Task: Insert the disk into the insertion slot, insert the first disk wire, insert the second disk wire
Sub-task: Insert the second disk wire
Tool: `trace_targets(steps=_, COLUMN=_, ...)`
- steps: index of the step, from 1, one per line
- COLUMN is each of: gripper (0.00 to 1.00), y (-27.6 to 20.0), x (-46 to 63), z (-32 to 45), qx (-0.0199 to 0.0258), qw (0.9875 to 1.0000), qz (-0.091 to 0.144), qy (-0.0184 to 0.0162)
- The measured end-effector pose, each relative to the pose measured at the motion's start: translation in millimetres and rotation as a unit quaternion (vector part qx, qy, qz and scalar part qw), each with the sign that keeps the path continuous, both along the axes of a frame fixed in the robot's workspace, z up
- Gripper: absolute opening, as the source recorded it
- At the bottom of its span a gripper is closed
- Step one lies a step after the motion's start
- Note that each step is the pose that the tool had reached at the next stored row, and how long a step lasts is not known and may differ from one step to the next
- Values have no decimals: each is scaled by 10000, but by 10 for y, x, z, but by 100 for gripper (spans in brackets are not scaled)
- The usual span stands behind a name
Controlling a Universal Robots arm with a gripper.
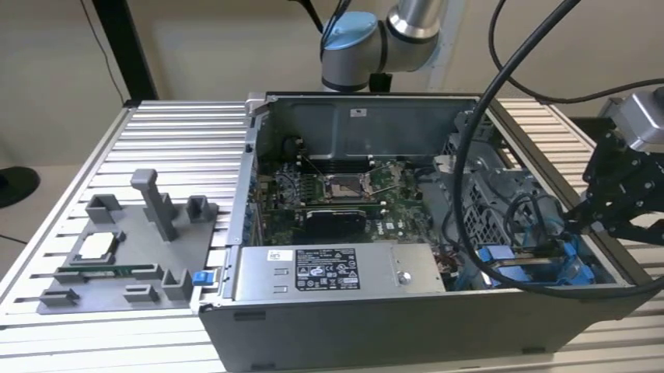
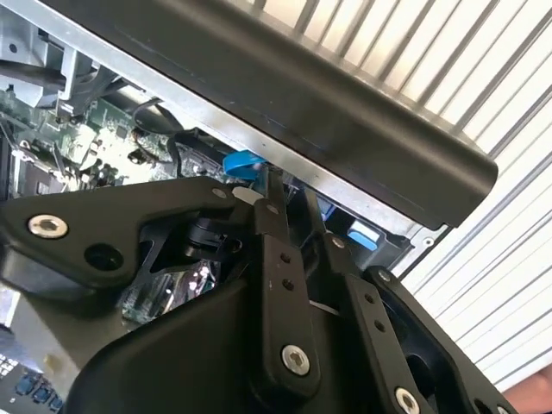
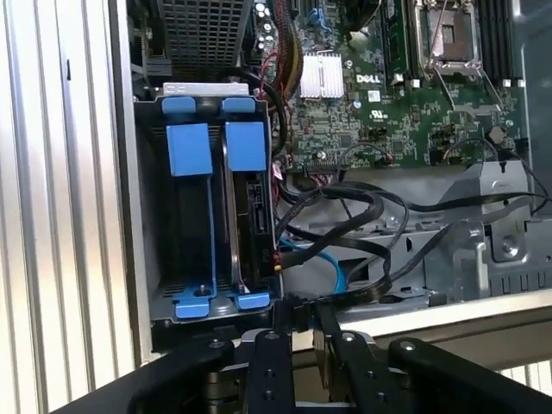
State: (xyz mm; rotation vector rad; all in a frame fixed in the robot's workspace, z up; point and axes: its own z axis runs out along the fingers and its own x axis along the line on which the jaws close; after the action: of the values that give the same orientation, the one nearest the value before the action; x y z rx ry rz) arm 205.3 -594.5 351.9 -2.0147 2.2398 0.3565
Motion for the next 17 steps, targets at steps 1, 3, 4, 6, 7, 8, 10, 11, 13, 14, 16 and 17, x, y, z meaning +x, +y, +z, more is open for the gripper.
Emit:
trace_targets(steps=1, gripper=100, y=0, x=0, z=0, qx=14, qw=10000, qz=-11, qy=0)
trace_targets(steps=3, gripper=100, y=0, x=-1, z=1, qx=29, qw=10000, qz=-25, qy=0)
trace_targets(steps=4, gripper=100, y=0, x=0, z=1, qx=35, qw=10000, qz=-29, qy=0)
trace_targets(steps=6, gripper=0, y=0, x=0, z=0, qx=42, qw=10000, qz=-36, qy=0)
trace_targets(steps=7, gripper=0, y=0, x=0, z=0, qx=42, qw=10000, qz=-37, qy=0)
trace_targets(steps=8, gripper=0, y=0, x=0, z=0, qx=42, qw=10000, qz=-39, qy=0)
trace_targets(steps=10, gripper=0, y=0, x=0, z=1, qx=42, qw=10000, qz=-40, qy=0)
trace_targets(steps=11, gripper=0, y=0, x=0, z=3, qx=42, qw=10000, qz=-41, qy=0)
trace_targets(steps=13, gripper=0, y=-1, x=0, z=18, qx=42, qw=10000, qz=-42, qy=0)
trace_targets(steps=14, gripper=0, y=0, x=0, z=33, qx=42, qw=10000, qz=-44, qy=0)
trace_targets(steps=16, gripper=0, y=6, x=-1, z=76, qx=42, qw=10000, qz=-47, qy=0)
trace_targets(steps=17, gripper=0, y=17, x=-3, z=102, qx=41, qw=10000, qz=-48, qy=0)
